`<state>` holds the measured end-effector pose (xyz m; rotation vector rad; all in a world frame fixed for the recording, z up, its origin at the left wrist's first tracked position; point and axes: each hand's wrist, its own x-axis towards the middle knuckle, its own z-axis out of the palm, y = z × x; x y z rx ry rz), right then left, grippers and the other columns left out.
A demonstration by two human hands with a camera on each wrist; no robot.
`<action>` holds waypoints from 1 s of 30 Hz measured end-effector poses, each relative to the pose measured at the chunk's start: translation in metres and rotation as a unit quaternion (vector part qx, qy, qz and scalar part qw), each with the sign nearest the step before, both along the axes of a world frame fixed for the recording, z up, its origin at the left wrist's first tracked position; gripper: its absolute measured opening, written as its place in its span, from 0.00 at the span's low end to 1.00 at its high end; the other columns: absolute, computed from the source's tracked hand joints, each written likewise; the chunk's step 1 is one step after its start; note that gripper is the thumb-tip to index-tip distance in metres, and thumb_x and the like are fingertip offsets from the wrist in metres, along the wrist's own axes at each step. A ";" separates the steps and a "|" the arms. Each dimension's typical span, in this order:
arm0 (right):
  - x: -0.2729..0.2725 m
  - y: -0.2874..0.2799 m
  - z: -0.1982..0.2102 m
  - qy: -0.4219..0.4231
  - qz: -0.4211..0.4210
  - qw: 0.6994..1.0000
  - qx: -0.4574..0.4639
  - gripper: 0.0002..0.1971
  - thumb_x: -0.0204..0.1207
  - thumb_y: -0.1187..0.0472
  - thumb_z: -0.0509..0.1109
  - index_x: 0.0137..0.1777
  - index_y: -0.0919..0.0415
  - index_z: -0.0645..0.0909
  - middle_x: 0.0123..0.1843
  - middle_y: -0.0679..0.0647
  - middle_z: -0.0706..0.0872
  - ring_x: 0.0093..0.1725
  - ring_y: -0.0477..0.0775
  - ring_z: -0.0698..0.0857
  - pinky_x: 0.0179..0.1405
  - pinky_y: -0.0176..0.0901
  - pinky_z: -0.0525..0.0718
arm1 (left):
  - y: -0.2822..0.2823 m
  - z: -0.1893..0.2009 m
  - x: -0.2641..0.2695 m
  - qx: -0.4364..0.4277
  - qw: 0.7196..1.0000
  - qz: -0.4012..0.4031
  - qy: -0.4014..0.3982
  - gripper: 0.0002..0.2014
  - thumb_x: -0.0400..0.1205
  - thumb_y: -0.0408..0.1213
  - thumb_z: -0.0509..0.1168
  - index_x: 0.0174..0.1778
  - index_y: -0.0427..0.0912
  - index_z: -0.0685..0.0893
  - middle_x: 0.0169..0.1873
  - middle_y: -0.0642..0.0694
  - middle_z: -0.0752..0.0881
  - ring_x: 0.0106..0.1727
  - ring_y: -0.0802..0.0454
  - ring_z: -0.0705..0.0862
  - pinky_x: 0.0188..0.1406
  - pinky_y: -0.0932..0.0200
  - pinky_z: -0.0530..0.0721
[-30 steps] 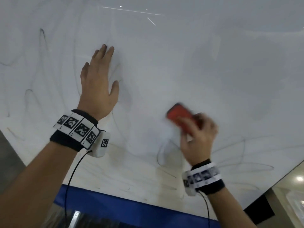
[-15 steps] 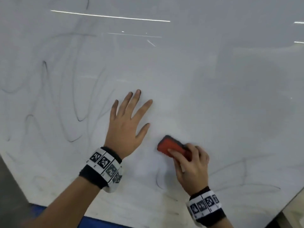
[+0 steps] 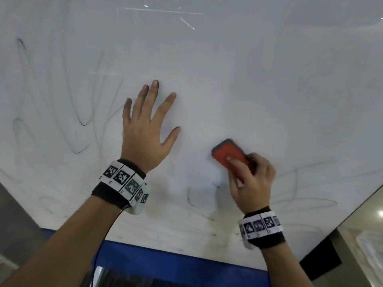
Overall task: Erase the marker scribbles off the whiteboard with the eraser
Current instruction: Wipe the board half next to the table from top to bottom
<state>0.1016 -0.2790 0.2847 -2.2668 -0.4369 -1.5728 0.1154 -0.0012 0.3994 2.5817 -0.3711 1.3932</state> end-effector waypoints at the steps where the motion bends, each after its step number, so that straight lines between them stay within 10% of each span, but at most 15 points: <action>1: 0.000 -0.008 0.007 -0.013 -0.012 0.996 0.083 0.19 0.73 0.64 0.82 0.62 0.52 0.87 0.63 0.66 0.79 0.58 0.70 0.79 0.60 0.64 0.80 | -0.003 -0.001 0.000 -0.007 1.000 0.001 0.003 0.34 0.86 0.57 0.63 0.87 0.52 0.64 0.89 0.42 0.56 0.90 0.42 0.55 0.86 0.32 0.56; 4: 0.004 0.008 -0.009 -0.027 -0.028 0.980 0.194 0.20 0.74 0.63 0.82 0.65 0.55 0.84 0.65 0.66 0.76 0.60 0.70 0.77 0.59 0.68 0.80 | -0.019 -0.002 -0.002 -0.043 0.999 0.010 0.010 0.35 0.86 0.58 0.63 0.87 0.48 0.65 0.89 0.37 0.56 0.90 0.38 0.55 0.86 0.31 0.56; 12: -0.007 0.019 -0.061 0.031 -0.004 0.995 -0.094 0.25 0.72 0.63 0.81 0.65 0.42 0.82 0.67 0.58 0.77 0.59 0.67 0.78 0.60 0.64 0.79 | -0.090 -0.005 -0.012 0.078 0.996 -0.046 0.025 0.35 0.86 0.56 0.63 0.89 0.53 0.61 0.90 0.39 0.52 0.91 0.39 0.50 0.88 0.35 0.53; 16: -0.010 -0.077 -0.028 -0.015 -0.085 0.989 0.120 0.21 0.77 0.61 0.77 0.69 0.55 0.79 0.69 0.67 0.74 0.64 0.72 0.77 0.69 0.63 0.76 | -0.086 -0.014 -0.004 0.077 0.995 -0.049 0.030 0.35 0.87 0.56 0.62 0.90 0.55 0.57 0.90 0.41 0.50 0.91 0.42 0.48 0.87 0.33 0.53; 22: -0.002 -0.135 -0.010 -0.075 -0.178 0.886 0.422 0.24 0.83 0.58 0.72 0.76 0.67 0.75 0.67 0.72 0.77 0.68 0.64 0.75 0.71 0.73 0.73 | -0.097 -0.025 -0.003 0.032 0.998 -0.052 0.028 0.37 0.86 0.61 0.63 0.89 0.51 0.60 0.90 0.38 0.51 0.91 0.38 0.48 0.87 0.29 0.51; 27: -0.014 -0.046 -0.063 0.015 -0.056 0.989 0.134 0.21 0.77 0.62 0.76 0.69 0.52 0.78 0.70 0.67 0.73 0.65 0.68 0.74 0.72 0.60 0.72 | -0.115 -0.030 0.000 -0.018 0.999 -0.042 0.019 0.41 0.84 0.65 0.64 0.88 0.48 0.62 0.89 0.35 0.52 0.90 0.35 0.49 0.86 0.27 0.51; 30: -0.016 -0.068 -0.068 0.025 -0.052 0.998 -0.010 0.19 0.79 0.58 0.74 0.68 0.47 0.78 0.69 0.63 0.72 0.63 0.68 0.74 0.63 0.66 0.80 | -0.119 -0.033 0.001 -0.025 0.999 -0.038 0.016 0.42 0.83 0.65 0.65 0.89 0.48 0.61 0.89 0.35 0.52 0.90 0.35 0.49 0.86 0.27 0.54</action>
